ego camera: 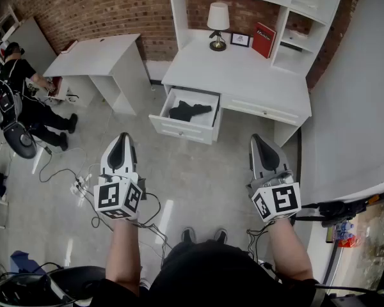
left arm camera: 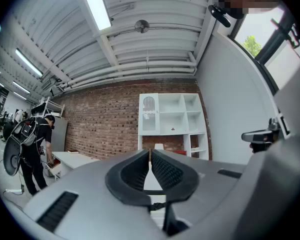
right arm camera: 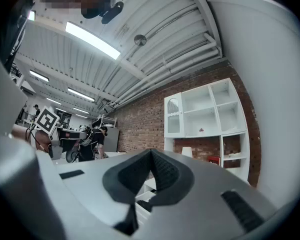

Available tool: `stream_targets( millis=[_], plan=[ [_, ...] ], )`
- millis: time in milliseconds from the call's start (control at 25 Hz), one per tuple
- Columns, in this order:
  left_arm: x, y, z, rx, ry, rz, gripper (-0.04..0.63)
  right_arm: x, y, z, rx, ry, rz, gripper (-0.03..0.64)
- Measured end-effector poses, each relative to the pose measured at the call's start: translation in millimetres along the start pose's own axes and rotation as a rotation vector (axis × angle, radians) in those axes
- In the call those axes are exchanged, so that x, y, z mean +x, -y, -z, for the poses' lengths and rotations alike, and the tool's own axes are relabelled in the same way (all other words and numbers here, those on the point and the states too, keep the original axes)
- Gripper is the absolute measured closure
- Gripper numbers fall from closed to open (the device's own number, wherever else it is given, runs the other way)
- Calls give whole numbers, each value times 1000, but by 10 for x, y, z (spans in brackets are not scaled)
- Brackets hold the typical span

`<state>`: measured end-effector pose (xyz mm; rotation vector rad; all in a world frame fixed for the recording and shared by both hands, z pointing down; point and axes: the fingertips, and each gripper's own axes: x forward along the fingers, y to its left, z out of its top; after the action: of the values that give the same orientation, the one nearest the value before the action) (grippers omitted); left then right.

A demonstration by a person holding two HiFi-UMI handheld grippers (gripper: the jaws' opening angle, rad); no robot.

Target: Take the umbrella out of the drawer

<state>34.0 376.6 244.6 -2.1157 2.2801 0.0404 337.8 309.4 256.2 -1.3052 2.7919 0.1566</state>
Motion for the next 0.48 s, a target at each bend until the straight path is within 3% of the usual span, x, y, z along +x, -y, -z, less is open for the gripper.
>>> stream_targets(
  millis=[320,480],
  plan=[
    [-92,183,-64,-10,11,-6,580,-114,57,56,-5,-19,-31,617],
    [-228,381,-198,-36,86,35,580,-211,148,6,2,23,-33,617]
  ],
)
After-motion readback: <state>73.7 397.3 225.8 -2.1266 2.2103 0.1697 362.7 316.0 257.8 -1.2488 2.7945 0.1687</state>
